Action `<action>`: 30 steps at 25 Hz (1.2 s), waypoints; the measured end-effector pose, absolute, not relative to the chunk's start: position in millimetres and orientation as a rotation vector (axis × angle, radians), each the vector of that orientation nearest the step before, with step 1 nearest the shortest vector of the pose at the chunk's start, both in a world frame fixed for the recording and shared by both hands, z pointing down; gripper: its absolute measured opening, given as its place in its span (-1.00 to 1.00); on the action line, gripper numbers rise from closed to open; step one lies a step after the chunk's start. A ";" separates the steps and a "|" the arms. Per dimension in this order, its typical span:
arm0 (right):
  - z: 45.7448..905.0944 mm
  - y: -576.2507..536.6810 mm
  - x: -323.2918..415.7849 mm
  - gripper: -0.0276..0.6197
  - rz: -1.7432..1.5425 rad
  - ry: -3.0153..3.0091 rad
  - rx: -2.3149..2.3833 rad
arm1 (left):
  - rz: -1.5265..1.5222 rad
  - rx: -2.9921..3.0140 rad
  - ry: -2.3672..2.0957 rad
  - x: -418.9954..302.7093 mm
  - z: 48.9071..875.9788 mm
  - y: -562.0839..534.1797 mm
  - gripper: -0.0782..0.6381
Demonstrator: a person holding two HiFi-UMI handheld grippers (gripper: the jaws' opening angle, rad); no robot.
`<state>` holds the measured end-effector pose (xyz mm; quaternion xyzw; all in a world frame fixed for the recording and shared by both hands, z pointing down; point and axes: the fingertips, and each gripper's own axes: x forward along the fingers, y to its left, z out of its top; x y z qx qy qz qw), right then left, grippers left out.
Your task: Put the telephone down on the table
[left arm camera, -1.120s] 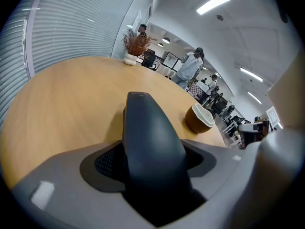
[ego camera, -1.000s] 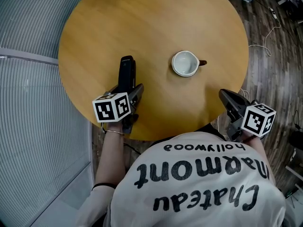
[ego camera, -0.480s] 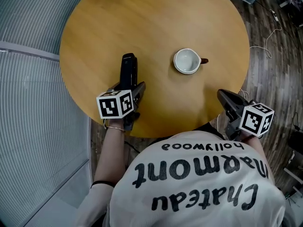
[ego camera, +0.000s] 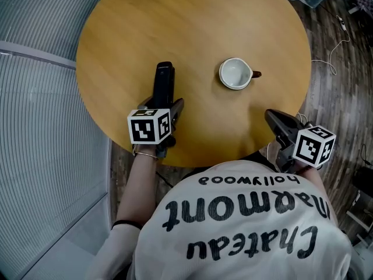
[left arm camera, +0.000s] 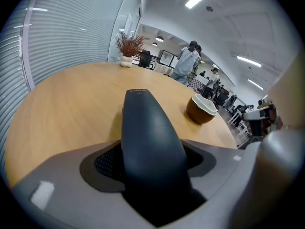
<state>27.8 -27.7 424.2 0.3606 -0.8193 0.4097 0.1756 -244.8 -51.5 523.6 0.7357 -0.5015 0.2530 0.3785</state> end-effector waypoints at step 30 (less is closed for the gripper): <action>427.6 -22.2 16.0 -0.87 1.130 -2.323 0.960 | 0.762 2.017 -1.316 -237.0 532.8 -46.7 0.23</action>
